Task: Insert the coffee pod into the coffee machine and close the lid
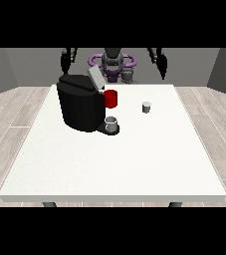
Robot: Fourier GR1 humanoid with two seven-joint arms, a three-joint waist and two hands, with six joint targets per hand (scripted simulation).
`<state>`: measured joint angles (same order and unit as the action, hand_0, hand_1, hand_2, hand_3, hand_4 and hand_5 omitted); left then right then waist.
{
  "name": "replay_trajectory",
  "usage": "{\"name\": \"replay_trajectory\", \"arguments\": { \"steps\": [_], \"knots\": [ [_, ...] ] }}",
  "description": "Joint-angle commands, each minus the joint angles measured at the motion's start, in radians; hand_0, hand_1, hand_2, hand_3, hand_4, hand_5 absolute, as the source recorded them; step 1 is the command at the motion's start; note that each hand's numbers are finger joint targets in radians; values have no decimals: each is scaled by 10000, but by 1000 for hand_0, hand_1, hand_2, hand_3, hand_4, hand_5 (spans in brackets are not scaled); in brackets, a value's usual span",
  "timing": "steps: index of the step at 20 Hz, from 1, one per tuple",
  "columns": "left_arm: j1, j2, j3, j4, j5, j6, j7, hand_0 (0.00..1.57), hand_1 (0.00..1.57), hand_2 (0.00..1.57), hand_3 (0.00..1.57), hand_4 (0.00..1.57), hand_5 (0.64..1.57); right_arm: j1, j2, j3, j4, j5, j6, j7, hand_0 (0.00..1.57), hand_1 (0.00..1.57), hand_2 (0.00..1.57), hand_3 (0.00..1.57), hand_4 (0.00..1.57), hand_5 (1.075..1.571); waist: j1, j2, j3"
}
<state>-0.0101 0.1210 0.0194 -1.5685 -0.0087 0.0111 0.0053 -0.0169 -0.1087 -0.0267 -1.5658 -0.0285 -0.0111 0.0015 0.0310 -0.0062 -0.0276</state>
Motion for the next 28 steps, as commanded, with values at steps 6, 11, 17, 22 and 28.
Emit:
{"name": "replay_trajectory", "arguments": {
  "steps": [6, 11, 17, 22, 28],
  "knots": [
    [214, -342, -223, 177, 420, -792, -1794, 0, 0, 0, 0, 311, 1571, 526, 304, 445, 296, 340, 47, 119, 0, 0, 0, 0, 128, 1571, -323, -242, 273],
    [-953, 983, 115, 206, -715, -648, -912, 0, 0, 0, 0, 0, 1571, -123, 526, -729, 489, -284, -525, -1477, 0, 0, 0, 0, 181, 1571, -779, 318, 283],
    [-1919, 1762, 1133, 2121, -298, -1328, -685, 0, 0, 0, 0, 0, 1571, 282, 1071, 391, -319, 124, -667, -1424, 0, 0, 0, 0, 158, 1571, -1586, 705, 274],
    [-2515, 1883, 917, 3159, -835, -1508, -739, 0, 0, 0, 0, 0, 1571, -13, 915, 20, 103, -117, -742, -1562, 0, 0, 0, 0, 186, 1571, -1468, 979, 276],
    [-3847, 2250, 1395, 4884, -952, -1455, -391, 0, 0, 0, 0, 0, 1571, -819, 748, 62, 9, -109, -677, -977, 0, 0, 0, 0, 283, 1571, -1743, 1611, 275]
  ]
}}
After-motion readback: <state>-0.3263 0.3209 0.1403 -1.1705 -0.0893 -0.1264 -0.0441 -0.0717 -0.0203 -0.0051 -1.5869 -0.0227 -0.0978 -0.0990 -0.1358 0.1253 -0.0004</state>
